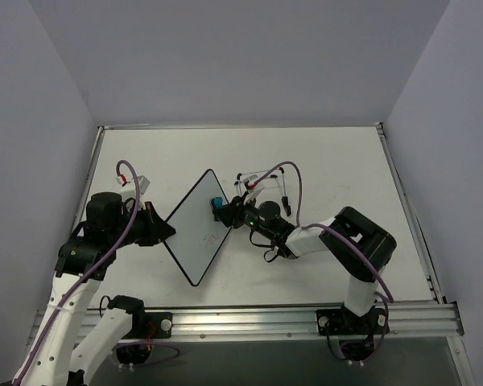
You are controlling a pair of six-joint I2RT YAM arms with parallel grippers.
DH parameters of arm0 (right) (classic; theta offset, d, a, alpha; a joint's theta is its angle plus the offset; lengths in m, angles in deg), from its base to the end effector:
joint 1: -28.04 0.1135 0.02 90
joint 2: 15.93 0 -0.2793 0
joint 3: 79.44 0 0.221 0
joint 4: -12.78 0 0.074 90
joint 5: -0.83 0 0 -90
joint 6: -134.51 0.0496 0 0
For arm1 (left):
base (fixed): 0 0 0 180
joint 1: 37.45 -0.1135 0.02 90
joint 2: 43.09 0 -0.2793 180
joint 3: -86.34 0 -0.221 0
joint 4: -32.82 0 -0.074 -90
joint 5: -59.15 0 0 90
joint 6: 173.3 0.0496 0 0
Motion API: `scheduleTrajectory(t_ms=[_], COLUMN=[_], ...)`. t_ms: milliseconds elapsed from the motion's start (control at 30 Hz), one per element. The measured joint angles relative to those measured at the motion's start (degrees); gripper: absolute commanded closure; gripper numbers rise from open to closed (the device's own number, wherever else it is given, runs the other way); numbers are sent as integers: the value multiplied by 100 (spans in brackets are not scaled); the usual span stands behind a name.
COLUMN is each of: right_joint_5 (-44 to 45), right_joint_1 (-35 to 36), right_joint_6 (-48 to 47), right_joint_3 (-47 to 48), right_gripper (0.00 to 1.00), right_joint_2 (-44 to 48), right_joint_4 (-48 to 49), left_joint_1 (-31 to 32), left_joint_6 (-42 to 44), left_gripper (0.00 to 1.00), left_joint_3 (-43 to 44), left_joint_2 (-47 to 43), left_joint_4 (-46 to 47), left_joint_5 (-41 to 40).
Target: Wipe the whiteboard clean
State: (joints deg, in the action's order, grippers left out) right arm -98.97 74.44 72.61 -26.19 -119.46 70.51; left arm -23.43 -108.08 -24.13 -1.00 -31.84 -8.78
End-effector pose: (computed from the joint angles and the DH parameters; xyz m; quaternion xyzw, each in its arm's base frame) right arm 0.2342 0.2581 0.2310 -0.1679 0.6387 0.4981 0.5619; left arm 0.0968 -0.0434 0.3300 0.0023 0.8833 -0.3066 0.3545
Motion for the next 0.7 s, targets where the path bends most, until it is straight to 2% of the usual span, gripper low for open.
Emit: scheduleTrajectory(t_ms=[400, 700], right_joint_5=[-164, -227], right_joint_1=[-396, -343], right_joint_6=[-234, -365], right_joint_3=[164, 109], right_gripper=[100, 100], right_joint_2=[-138, -138], right_joint_4=[-310, -181], left_joint_1=[-4, -4], left_joint_6=[7, -11], left_gripper=[98, 98], left_joint_3=[0, -2], left_joint_2=[2, 2], left_joint_4=[-2, 7], left_joint_5=[61, 101])
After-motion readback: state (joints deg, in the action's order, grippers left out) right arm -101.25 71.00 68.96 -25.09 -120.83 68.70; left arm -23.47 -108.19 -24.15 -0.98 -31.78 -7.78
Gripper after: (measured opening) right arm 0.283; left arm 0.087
